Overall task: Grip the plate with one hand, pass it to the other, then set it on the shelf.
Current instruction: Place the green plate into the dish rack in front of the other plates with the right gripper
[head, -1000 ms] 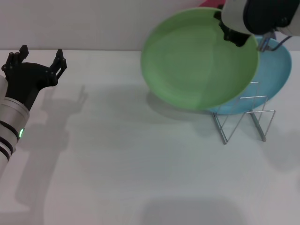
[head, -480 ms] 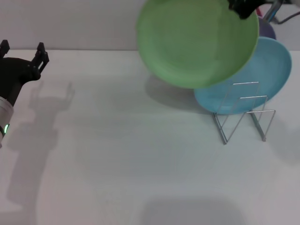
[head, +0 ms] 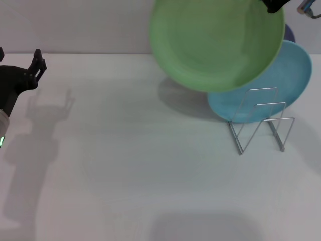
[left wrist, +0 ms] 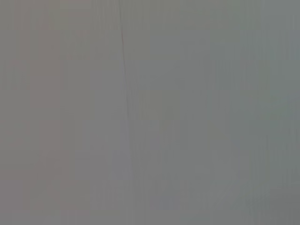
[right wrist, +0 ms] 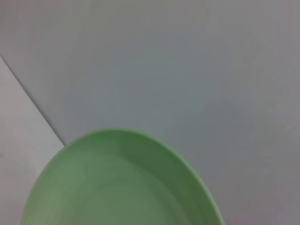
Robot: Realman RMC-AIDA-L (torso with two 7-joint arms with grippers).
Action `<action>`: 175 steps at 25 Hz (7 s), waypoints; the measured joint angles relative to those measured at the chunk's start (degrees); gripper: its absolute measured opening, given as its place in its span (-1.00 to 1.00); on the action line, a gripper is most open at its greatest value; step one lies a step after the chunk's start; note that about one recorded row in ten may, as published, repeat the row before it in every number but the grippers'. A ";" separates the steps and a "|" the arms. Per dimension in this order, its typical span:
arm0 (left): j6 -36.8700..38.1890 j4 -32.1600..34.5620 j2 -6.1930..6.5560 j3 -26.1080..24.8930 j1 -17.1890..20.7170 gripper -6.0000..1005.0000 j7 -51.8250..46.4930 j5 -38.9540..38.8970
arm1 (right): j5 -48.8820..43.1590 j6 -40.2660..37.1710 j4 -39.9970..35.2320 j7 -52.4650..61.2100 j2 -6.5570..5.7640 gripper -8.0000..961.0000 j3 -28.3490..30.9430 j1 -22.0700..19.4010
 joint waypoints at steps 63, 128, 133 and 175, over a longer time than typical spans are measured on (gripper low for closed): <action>0.85 7.02 -0.05 -0.08 -6.69 0.63 -2.02 0.42 | 13.52 -69.82 -8.85 -10.54 -0.17 -0.90 -26.27 -22.45; 0.81 9.40 -0.25 -0.53 -7.40 0.63 -2.03 -0.03 | 14.25 -31.92 -1.86 -12.48 -0.11 -0.90 -15.35 -23.43; 0.79 9.29 -0.25 -0.52 -7.23 0.63 -2.03 -0.03 | 12.72 -23.98 -1.60 -10.26 -0.07 -0.90 -12.21 -19.83; 0.81 9.94 -0.25 -0.30 -7.62 0.63 -3.52 0.03 | 17.25 -26.26 -1.49 -5.14 -0.01 -0.90 -2.82 -8.71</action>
